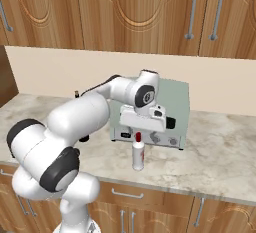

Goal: Move the drinks to the dining counter.

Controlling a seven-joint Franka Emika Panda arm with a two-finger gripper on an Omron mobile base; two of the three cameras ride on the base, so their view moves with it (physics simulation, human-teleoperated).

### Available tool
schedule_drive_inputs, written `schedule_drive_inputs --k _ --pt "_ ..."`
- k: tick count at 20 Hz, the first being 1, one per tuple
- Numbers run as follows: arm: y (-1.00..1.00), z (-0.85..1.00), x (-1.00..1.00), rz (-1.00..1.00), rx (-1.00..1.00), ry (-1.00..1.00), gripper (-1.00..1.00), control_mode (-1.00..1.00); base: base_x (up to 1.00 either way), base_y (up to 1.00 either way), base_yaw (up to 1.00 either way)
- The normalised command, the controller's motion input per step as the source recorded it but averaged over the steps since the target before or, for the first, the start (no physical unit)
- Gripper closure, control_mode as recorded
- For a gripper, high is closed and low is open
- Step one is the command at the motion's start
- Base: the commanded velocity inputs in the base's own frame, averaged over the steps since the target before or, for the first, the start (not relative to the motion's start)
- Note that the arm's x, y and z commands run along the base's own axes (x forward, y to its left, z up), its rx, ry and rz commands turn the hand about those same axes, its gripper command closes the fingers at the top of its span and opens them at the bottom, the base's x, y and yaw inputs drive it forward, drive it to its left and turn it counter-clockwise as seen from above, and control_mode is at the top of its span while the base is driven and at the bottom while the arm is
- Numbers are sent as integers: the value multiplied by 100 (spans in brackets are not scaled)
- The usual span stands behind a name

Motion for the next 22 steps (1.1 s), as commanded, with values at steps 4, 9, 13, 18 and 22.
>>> schedule_drive_inputs --k 4,9,13,18,22 --pt "-6 0 -37 0 0 0 -100 -100 0 0 0" --pt "0 0 -10 0 0 0 -100 -100 0 0 0" --pt "2 0 7 0 0 0 -100 -100 0 0 0" --pt "1 0 16 0 0 0 -100 -100 0 0 0" --pt "5 0 17 0 0 0 -100 -100 0 0 0"
